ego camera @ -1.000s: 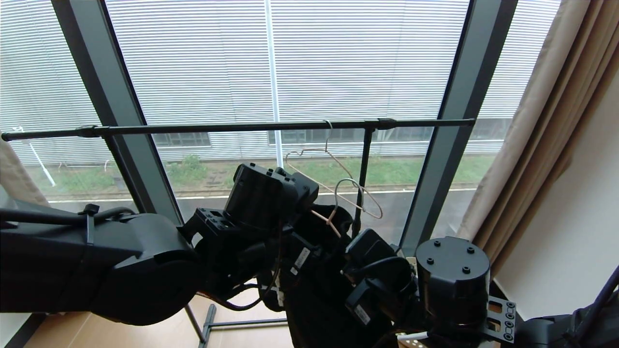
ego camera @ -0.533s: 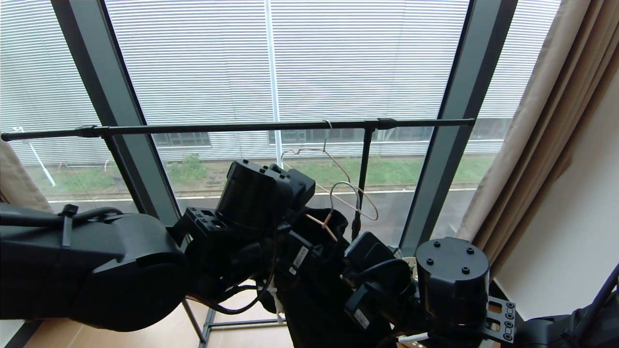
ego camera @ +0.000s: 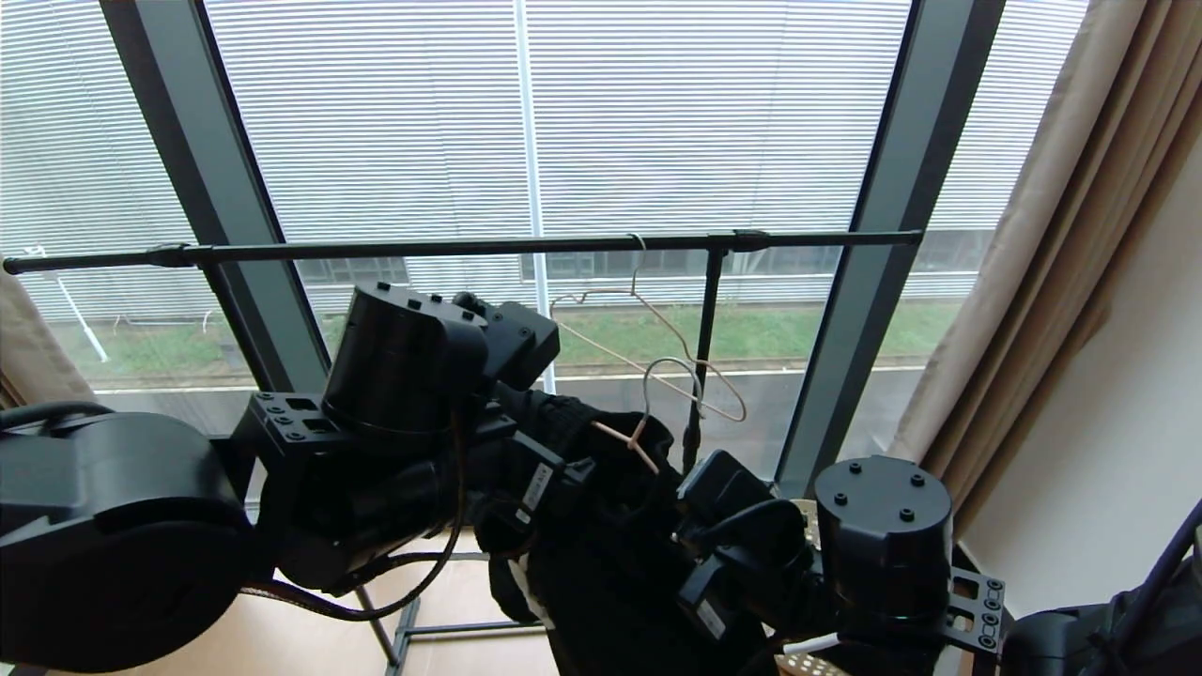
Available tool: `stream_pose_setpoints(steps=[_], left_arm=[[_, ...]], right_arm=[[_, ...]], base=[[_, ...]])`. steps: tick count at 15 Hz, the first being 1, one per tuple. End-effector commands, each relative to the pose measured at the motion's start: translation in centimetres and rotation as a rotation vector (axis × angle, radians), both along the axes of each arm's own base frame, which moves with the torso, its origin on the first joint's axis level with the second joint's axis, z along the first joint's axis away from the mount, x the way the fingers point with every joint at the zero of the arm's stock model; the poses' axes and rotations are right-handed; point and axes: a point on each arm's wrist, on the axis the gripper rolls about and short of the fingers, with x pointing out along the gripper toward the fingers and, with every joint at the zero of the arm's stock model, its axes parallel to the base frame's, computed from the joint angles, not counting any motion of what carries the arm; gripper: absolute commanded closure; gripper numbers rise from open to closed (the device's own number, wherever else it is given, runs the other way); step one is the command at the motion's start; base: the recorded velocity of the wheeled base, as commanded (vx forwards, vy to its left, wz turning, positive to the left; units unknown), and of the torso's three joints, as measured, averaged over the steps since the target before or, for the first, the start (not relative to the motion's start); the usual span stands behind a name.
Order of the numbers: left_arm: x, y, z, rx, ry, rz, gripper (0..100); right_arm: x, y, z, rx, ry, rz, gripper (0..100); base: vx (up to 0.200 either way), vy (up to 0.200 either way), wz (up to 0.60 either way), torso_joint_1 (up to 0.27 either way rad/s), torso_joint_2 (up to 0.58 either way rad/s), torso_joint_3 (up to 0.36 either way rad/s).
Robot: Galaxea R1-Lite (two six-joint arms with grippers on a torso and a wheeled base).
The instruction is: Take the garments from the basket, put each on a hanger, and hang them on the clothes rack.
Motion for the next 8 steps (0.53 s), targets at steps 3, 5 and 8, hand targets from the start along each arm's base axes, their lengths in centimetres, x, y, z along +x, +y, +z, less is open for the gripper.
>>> stream_pose_setpoints(steps=[3, 5, 8], left_arm=[[0.1, 3.2, 1.7, -0.046, -0.028, 0.016, 0], [0.6, 6.3, 2.3, -0.066, -0.028, -0.119, 0], [1.5, 9.2, 1.4, -0.053, -0.026, -0.317, 0]], right_arm=[[0.2, -1.2, -0.3, 0.039, 0.026, 0.095, 100], [0.1, -2.5, -1.0, 0.03, 0.034, 0.214, 100], [-1.0, -3.2, -1.5, 0.02, 0.059, 0.361, 100]], base=[[0.0, 0.0, 0.0, 0.0, 0.0, 0.0], [0.0, 0.0, 0.0, 0.0, 0.0, 0.0], [0.0, 0.0, 0.0, 0.0, 0.0, 0.0]])
